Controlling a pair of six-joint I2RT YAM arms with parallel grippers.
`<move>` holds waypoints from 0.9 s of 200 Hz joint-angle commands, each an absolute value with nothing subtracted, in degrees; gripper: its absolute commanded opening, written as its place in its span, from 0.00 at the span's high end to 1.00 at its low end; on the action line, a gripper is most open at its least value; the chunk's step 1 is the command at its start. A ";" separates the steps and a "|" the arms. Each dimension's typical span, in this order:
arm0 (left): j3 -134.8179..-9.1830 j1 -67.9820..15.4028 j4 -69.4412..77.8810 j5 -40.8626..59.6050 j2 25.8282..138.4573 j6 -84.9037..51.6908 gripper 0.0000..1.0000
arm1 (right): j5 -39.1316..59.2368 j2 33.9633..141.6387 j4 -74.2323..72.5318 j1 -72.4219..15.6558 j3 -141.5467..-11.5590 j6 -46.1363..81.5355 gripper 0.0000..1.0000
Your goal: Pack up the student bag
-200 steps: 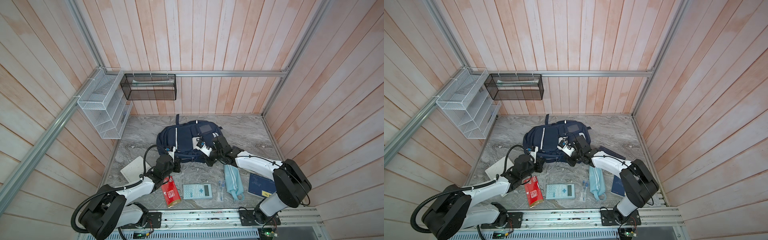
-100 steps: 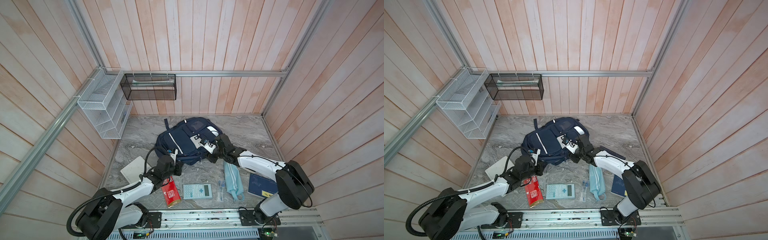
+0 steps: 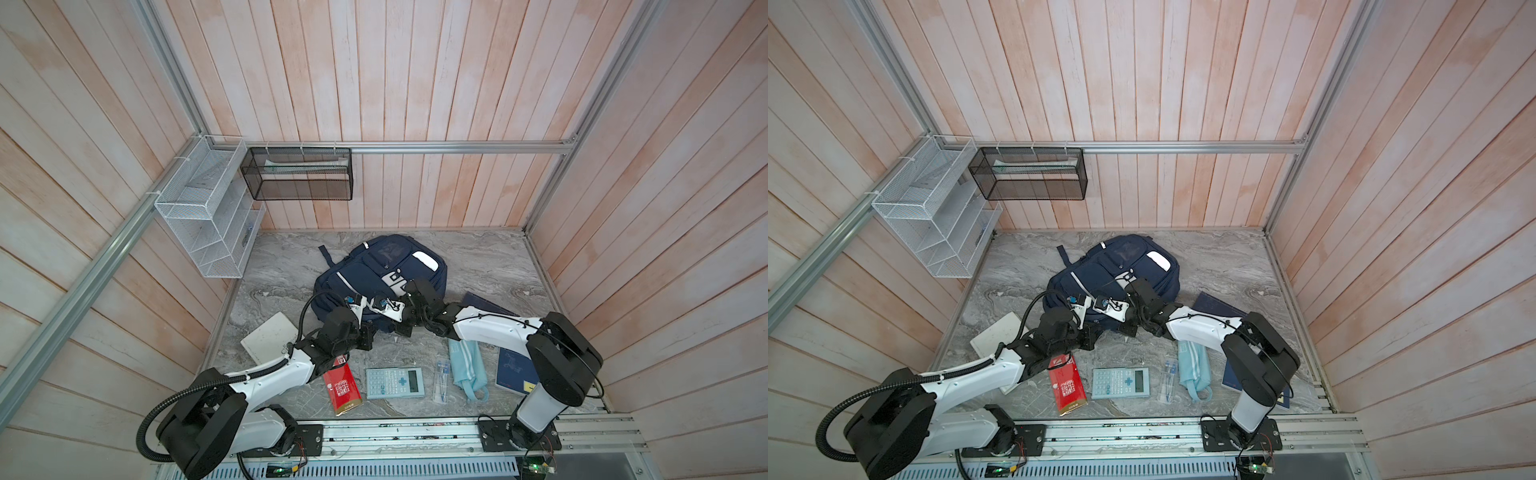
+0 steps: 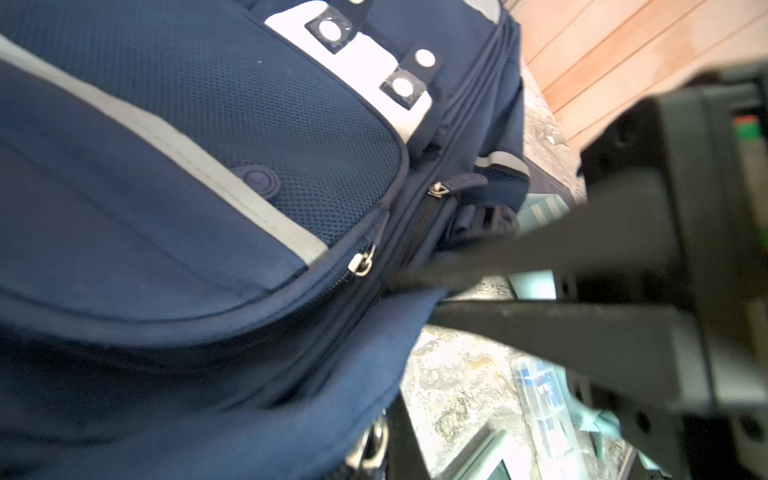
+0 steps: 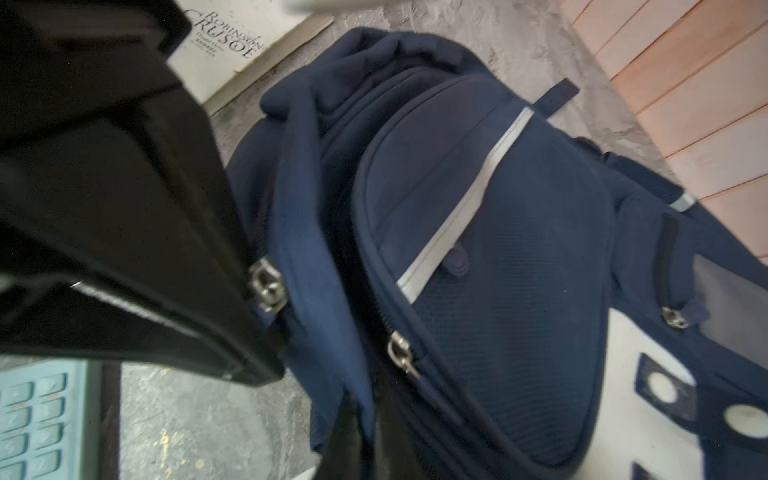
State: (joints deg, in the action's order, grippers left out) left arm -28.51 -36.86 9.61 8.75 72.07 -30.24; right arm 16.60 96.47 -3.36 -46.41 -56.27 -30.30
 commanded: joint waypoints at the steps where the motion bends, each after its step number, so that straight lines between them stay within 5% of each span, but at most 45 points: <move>1: -28.80 -34.29 12.18 9.71 70.48 -31.02 1.00 | 13.47 95.81 -0.19 -45.56 -55.10 -32.50 1.00; 62: -28.54 -19.58 3.65 9.58 68.21 -27.85 0.94 | 7.51 89.22 -2.72 -37.58 -46.74 -34.45 1.00; 111: -26.21 -21.27 8.89 16.52 66.91 -31.09 1.00 | -0.14 91.23 -7.18 -30.05 -49.89 -32.60 1.00; 126: -26.10 -23.72 9.09 16.53 66.16 -32.99 1.00 | 4.04 91.33 -2.82 -30.26 -53.13 -30.32 0.70; 147: -26.03 -26.49 11.15 17.76 65.82 -35.42 1.00 | 9.21 86.47 0.51 -34.24 -52.84 -26.68 0.44; 180: -27.77 -30.30 12.54 18.53 66.83 -37.34 1.00 | 15.57 79.63 -8.45 -43.11 -46.00 -27.59 0.34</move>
